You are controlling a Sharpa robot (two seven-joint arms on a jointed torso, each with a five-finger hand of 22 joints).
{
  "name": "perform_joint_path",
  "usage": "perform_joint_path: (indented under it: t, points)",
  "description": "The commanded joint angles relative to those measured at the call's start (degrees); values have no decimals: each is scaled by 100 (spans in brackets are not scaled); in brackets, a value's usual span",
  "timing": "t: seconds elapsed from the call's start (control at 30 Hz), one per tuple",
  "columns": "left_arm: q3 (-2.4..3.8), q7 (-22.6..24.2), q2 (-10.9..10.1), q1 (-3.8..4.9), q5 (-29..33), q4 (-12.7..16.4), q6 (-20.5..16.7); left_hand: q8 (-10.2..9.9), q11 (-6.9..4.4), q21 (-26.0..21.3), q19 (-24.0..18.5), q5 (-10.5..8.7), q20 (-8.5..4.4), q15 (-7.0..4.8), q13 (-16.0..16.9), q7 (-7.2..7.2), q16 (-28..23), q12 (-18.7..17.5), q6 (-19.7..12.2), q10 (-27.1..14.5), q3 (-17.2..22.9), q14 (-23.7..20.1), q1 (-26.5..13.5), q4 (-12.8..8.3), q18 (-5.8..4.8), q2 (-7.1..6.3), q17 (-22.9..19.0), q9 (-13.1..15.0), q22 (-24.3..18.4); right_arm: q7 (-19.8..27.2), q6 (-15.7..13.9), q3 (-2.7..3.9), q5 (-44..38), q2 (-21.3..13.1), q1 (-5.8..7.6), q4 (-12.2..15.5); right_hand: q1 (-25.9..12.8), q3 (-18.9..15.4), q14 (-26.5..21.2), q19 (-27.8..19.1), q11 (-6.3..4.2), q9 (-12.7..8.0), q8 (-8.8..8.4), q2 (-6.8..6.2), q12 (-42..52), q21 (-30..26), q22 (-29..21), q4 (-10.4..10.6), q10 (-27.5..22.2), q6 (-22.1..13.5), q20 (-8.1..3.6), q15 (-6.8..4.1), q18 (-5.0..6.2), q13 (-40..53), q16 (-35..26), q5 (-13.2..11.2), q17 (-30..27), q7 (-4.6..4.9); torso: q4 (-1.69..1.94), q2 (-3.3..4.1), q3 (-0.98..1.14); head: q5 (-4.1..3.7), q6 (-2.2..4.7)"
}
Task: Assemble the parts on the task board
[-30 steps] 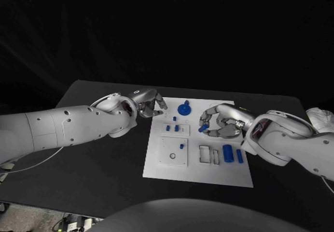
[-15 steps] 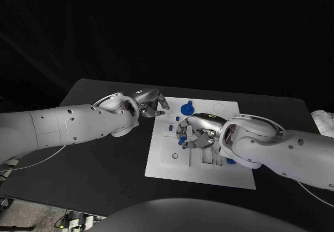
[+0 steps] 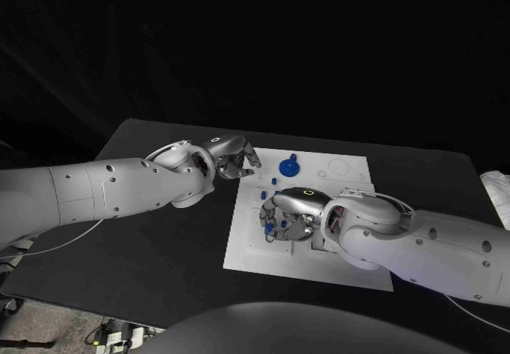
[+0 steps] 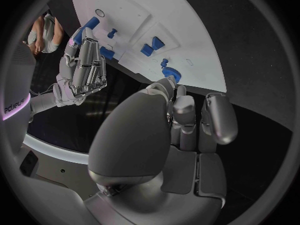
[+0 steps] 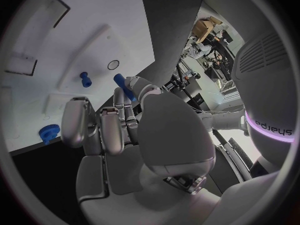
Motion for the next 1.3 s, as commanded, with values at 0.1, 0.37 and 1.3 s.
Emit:
perform_joint_path:
  t: [0.1, 0.37, 1.3]
  points:
    - [4, -22, 2, 3, -12, 22, 42, 19, -10, -19, -40, -11, -2, 6, -6, 41, -32, -12, 17, 26, 44, -39, 58, 1, 49, 10, -6, 7, 971, -7, 30, 2, -350, 26, -71, -22, 24, 33, -8, -20, 10, 1, -11, -58, -30, 5, 911, 0, 54, 17, -7, -10, 10, -11, -20, 25, 6, 9, 0, 2, -2, 9, -1]
    - [4, -27, 3, 3, -12, 25, 50, 19, -9, -19, -41, -9, -2, 7, -8, 44, -37, -15, 17, 22, 49, -42, 61, 1, 49, 7, -12, 7, 971, -8, 28, 2, -509, 27, -158, -43, 36, 55, -8, -21, 8, -8, -23, -64, -49, -4, 909, -24, 68, 25, -9, -12, 12, -16, -25, 42, -3, 11, 2, 3, -1, 5, -1]
    - [4, -76, 45, 2, -12, 6, 124, 20, -2, -48, -51, -6, 0, 12, -13, 51, -52, -18, 19, 18, 64, -54, 62, 8, 54, 10, -35, 8, 963, -121, 141, 0, -563, -115, -231, -1, 47, 111, -16, -29, 12, -19, -39, -70, -96, -30, 903, -80, 99, 64, -13, -13, 17, -26, -41, 124, -31, 19, 1, 1, -2, -14, -1]
